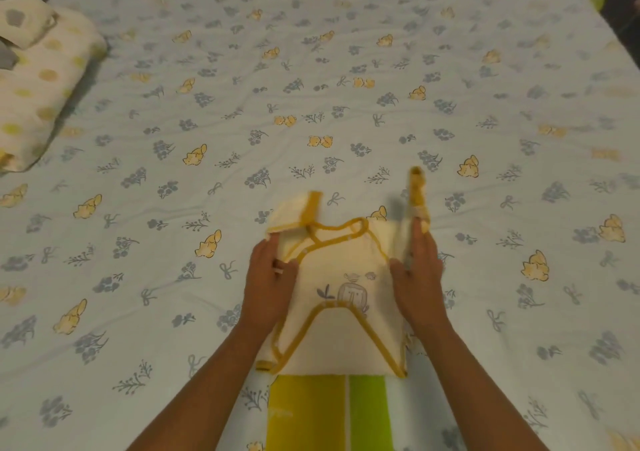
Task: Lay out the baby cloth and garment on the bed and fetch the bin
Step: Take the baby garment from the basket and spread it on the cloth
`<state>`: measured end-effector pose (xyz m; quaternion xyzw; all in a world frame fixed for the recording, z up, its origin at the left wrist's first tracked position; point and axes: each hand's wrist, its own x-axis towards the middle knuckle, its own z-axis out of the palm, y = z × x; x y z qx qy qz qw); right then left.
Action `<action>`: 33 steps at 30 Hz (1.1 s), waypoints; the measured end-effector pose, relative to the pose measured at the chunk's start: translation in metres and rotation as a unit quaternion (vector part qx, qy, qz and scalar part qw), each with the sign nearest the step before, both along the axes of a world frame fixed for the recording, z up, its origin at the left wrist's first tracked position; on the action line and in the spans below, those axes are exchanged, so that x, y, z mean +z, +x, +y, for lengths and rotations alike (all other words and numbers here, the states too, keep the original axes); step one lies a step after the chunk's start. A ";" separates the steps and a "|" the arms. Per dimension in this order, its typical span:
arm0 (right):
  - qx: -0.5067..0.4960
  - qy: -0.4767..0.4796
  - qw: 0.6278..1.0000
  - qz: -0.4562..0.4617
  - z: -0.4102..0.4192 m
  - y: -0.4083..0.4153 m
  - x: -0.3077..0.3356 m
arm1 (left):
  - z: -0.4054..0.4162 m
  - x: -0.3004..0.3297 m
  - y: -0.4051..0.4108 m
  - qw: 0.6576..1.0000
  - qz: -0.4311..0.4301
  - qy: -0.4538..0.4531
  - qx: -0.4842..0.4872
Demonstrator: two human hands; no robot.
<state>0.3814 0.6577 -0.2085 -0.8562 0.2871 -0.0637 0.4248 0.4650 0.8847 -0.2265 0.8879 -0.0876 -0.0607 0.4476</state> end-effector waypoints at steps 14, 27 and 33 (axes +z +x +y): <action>-0.035 0.020 0.993 0.108 0.019 -0.030 0.003 | 0.041 0.019 -0.034 0.989 0.100 0.091 0.051; 0.188 0.222 0.917 0.273 0.082 -0.078 0.031 | 0.056 0.003 -0.100 0.962 0.243 0.120 -0.028; 0.267 0.197 0.874 0.354 0.088 -0.128 0.005 | 0.052 0.001 -0.115 0.965 0.254 0.054 0.044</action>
